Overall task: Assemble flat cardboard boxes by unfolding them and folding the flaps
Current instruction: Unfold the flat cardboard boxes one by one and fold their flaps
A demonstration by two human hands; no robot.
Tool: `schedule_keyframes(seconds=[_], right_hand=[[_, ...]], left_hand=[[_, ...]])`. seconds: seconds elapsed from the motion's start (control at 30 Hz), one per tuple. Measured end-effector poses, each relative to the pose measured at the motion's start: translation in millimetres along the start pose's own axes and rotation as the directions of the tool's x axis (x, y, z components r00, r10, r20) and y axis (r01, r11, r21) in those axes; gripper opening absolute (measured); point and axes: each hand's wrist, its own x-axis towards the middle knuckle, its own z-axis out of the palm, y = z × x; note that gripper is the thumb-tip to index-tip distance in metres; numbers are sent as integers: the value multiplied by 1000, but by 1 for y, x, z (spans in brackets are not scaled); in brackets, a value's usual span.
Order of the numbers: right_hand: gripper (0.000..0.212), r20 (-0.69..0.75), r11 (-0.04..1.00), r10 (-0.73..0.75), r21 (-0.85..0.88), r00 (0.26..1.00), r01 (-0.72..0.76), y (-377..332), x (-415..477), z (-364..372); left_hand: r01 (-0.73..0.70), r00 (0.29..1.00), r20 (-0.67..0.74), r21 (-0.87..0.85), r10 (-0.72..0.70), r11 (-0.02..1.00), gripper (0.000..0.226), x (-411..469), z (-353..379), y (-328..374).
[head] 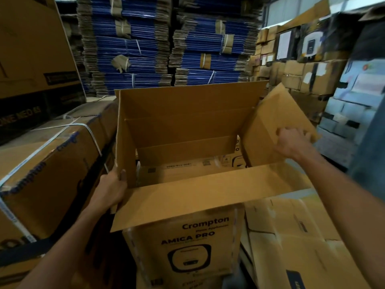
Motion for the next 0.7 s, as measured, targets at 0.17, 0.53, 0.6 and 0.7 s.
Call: schedule_keyframes(seconds=[0.17,0.53,0.6,0.7], right_hand=[[37,-251,935,-170,264,953,236,-32,-40,10],[37,-219,675,-86,704,972,219,-87,-201,36],[37,-237,611,10,771,972,181,-78,-213,45],[48,-92,400,108,916,990,41,-68,-220,59]], left_hand=[[-46,999,-27,-71,44,996,34,-8,3,40],[-228,971,-79,-28,225,973,37,-16,35,129],[-241,969,-60,-8,240,971,31,-14,37,131],[-227,973,-48,16,227,974,28,-16,39,131]])
